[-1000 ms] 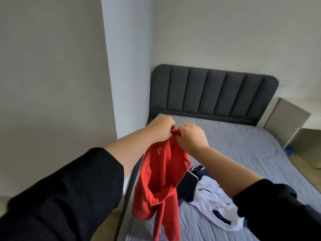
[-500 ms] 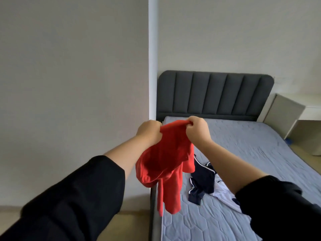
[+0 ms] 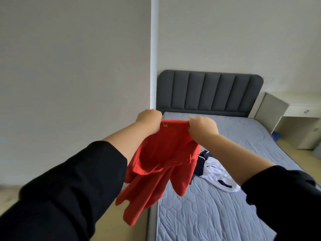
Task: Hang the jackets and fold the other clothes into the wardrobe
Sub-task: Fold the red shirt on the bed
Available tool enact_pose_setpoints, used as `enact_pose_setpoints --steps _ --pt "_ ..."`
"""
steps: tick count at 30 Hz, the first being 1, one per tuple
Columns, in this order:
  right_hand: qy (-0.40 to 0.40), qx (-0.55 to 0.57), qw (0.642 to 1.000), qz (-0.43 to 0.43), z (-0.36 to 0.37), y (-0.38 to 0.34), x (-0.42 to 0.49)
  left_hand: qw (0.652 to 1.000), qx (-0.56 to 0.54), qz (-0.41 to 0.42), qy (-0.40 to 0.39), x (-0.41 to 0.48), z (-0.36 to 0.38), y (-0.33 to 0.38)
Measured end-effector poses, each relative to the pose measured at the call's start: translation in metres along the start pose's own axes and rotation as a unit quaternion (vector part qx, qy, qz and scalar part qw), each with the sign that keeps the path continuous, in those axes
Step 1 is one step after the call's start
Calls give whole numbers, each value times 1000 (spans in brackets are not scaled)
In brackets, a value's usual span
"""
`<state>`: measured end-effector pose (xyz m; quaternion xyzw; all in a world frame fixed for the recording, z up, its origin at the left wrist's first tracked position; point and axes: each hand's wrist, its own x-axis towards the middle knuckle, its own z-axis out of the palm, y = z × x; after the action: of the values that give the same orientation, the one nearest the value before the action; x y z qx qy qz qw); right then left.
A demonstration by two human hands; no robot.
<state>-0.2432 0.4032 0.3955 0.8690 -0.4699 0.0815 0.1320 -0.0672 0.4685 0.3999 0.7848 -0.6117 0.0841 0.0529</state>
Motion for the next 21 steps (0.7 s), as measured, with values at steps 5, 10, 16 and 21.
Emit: enact_pose_setpoints --steps 5,10,16,21 --pt "-117 -1 992 36 8 31 -80 991 36 -109 -75 -84 19 21" --pt "2 312 938 152 -1 52 -121 986 -52 -132 86 -134 1 34" --pt "-126 482 828 258 -34 55 -142 850 -411 -318 -92 -149 -14 59" --pt "-99 580 755 289 -37 65 -172 684 -664 -293 -78 -158 -13 56"
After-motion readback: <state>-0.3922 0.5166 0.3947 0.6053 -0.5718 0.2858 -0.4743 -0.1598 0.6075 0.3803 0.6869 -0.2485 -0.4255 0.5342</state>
